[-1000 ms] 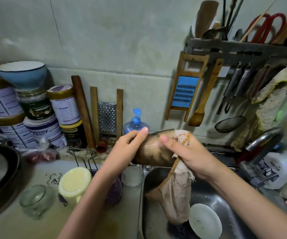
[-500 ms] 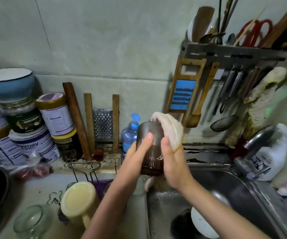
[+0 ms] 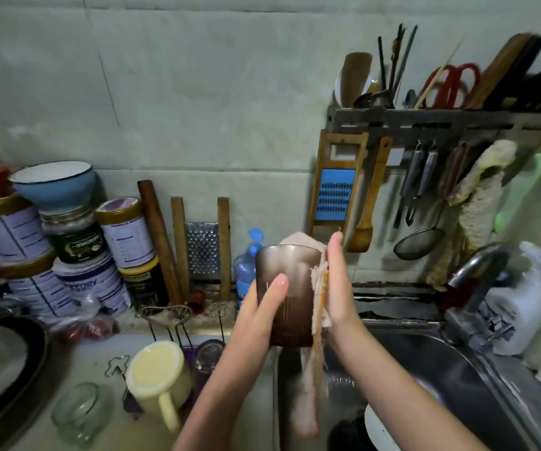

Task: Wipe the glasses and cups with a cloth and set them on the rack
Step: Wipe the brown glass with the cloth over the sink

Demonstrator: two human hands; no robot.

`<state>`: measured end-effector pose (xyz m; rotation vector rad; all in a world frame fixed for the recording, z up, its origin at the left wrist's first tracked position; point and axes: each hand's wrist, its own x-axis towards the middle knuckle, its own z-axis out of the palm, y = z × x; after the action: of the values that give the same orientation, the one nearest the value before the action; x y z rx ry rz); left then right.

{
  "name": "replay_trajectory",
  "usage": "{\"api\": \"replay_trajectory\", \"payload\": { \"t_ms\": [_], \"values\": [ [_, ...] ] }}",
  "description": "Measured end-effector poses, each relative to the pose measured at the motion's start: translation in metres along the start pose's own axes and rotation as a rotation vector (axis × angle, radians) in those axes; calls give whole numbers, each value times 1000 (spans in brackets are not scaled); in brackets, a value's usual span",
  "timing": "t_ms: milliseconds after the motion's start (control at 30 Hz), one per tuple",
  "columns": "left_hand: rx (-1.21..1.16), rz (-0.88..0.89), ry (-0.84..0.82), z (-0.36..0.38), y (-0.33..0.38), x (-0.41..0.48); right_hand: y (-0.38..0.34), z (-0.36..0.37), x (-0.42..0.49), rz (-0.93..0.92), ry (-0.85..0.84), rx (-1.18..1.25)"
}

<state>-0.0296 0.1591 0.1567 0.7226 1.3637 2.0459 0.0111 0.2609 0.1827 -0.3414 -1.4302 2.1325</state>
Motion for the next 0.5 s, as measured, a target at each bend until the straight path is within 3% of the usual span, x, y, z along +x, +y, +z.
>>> {"api": "replay_trajectory", "payload": {
  "t_ms": [67, 267, 400, 500],
  "values": [
    [58, 32, 26, 6, 4, -6, 3, 1, -21, -35, 4, -128],
    [216, 63, 268, 31, 9, -38, 16, -11, -89, -425, -168, -501],
    [-17, 29, 312, 45, 4, -62, 8, -29, -87, -453, -296, -450],
    [-144, 18, 296, 54, 1, -74, -3, -27, -71, -332, -237, -280]
  ]
}}
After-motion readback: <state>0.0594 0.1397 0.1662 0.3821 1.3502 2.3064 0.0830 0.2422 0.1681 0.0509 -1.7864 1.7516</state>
